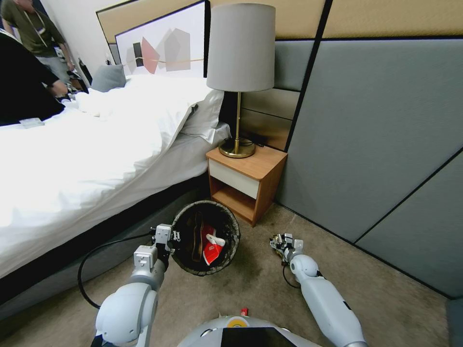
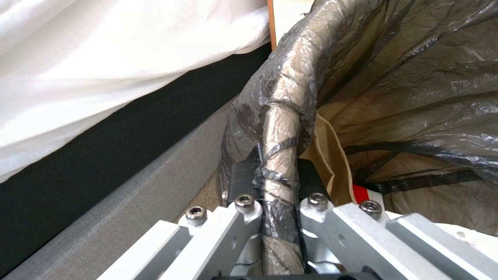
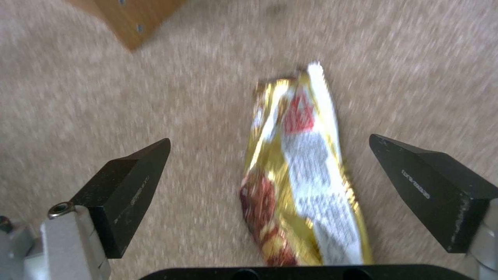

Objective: Pick up the trash bin, then pick up the garbage from the floor and place it into the trash bin.

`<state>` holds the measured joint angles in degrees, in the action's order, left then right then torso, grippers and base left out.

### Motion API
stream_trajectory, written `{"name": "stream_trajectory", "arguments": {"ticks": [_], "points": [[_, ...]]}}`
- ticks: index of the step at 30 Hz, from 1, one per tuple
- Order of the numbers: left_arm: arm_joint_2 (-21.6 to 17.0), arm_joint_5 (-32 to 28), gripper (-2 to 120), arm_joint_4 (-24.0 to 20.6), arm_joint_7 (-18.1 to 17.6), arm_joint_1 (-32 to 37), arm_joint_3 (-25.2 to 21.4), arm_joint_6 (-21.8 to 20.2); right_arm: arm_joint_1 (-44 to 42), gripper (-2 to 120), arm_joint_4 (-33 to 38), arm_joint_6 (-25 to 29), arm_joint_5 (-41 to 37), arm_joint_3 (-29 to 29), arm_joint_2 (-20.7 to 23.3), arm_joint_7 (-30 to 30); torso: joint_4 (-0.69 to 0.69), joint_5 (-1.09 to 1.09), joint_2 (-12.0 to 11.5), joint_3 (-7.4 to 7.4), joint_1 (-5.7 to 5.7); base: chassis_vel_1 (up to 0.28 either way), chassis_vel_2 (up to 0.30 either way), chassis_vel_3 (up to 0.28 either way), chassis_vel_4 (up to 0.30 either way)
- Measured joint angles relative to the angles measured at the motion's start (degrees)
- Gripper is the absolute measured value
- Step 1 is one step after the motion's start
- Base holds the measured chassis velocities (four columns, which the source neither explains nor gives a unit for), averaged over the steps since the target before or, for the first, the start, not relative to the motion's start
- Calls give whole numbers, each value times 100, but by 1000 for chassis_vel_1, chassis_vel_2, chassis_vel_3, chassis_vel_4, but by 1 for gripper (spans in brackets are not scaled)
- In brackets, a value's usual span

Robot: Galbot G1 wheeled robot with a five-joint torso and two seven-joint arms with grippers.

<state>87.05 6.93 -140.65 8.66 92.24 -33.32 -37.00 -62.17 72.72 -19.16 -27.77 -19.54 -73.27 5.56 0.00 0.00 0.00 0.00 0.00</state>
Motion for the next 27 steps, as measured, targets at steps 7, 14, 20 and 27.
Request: {"name": "stream_trajectory", "arguments": {"ticks": [7, 14, 20, 27], "points": [[6, 18, 1, -16, 6, 28, 2, 10, -15, 100, -155, 55, 30, -20, -30, 4, 0, 0, -1, 0, 0, 0, 0, 0, 0], [20, 57, 1, -36, 10, 58, 22, 20, -78, 100, -264, 110, 38, -73, -24, 6, 0, 0, 0, 0, 0, 0, 0, 0, 0], [50, 147, 1, -49, 27, 107, 64, 56, -139, 100, -313, 165, 44, -123, -5, 0, 0, 0, 0, 0, 0, 0, 0, 0, 0], [66, 203, 1, -105, 39, 161, 82, 70, -197, 100, -316, 198, 41, -158, 8, -28, 0, 0, 0, 0, 0, 0, 0, 0, 0]]}}
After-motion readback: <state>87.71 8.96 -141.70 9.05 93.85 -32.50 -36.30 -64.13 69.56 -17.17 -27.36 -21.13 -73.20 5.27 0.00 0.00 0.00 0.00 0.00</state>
